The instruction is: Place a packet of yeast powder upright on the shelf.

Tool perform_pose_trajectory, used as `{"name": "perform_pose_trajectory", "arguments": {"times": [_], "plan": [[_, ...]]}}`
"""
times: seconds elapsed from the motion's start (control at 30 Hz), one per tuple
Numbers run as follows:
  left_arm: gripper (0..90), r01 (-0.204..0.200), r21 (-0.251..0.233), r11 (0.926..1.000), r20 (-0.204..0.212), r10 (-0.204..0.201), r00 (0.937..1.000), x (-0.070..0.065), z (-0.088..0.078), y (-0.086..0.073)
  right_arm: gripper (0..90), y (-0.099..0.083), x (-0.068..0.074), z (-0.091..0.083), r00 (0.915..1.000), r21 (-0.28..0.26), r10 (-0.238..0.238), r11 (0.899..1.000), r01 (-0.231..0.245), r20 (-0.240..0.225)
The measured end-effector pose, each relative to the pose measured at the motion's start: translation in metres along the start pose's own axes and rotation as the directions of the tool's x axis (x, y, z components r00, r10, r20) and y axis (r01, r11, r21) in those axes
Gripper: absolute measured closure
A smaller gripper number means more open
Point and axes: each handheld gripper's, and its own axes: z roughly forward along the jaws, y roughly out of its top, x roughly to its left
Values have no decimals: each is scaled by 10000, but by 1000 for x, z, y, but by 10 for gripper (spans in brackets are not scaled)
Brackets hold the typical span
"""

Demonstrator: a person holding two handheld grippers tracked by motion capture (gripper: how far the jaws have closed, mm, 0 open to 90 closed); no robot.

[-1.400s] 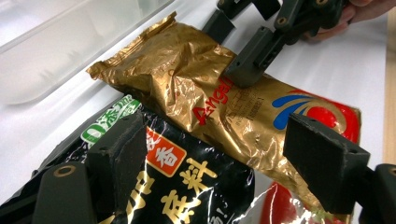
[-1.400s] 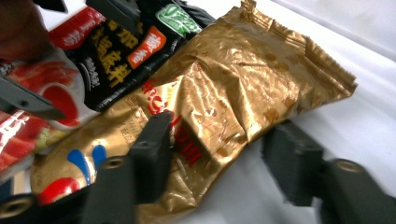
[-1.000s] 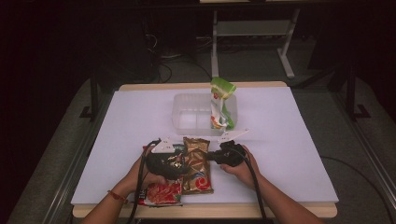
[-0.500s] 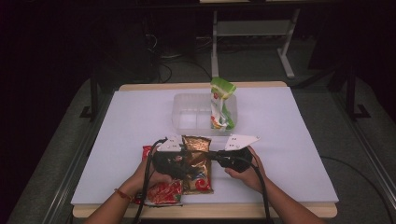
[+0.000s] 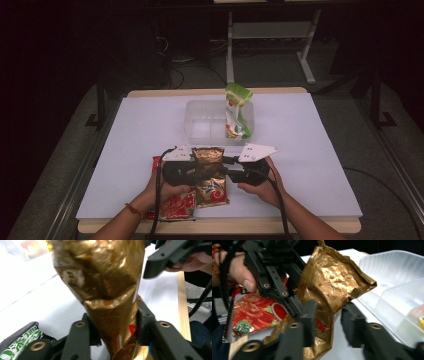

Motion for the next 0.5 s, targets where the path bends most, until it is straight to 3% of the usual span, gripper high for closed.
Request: {"name": "perform_pose_trajectory", "arguments": {"times": [0.2, 0.27, 0.43, 0.5], "plan": [[674, -101, -86, 9999, -276, 98, 9996, -6, -2, -1, 450, 5, 5, -14, 9990, 135, -360, 9993, 356, 262], [678, -54, -153, 9999, -351, 49, 9994, -8, -3, -1, 417, 3, 2, -20, 9982, 156, -172, 9997, 163, 580], [681, -150, -276, 9995, -452, 137, 9989, -11, -4, 1, 385, -4, -4, -29, 9964, 455, 163, 9988, -201, 827], [682, -167, -292, 9994, -430, 155, 9990, -12, -5, 2, 373, -8, -6, -33, 9953, 872, 143, 9959, -227, 961]]}}
